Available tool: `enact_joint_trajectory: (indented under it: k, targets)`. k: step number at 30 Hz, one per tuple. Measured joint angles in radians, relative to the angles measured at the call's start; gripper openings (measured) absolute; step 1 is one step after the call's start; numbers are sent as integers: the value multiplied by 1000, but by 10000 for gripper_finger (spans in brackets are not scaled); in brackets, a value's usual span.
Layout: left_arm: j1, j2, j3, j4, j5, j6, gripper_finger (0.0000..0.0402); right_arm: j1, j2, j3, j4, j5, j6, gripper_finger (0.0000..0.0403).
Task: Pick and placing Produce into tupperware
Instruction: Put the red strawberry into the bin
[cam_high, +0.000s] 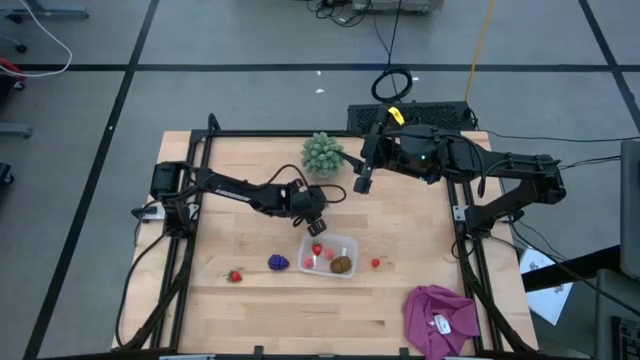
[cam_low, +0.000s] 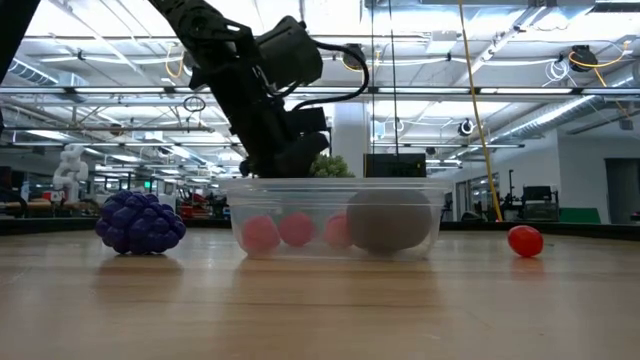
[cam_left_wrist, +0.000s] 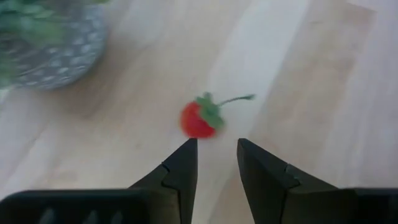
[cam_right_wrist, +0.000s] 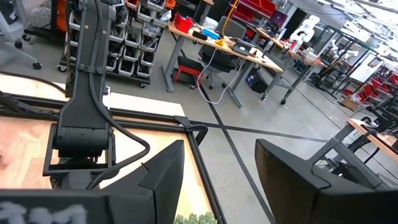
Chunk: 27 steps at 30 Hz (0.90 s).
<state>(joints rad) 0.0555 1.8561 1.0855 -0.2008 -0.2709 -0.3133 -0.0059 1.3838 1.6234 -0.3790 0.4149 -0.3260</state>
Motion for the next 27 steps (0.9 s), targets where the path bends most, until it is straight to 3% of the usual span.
enact_joint_trajectory:
  k: [6,12,27]
  targets:
    - [0,-23,1,35,88,121,120,0,0,0,0,0,0,189]
    - [0,-74,1,10,88,217,128,0,0,0,0,0,7,189]
    - [2,-87,1,-64,96,421,248,0,0,0,0,0,8,189]
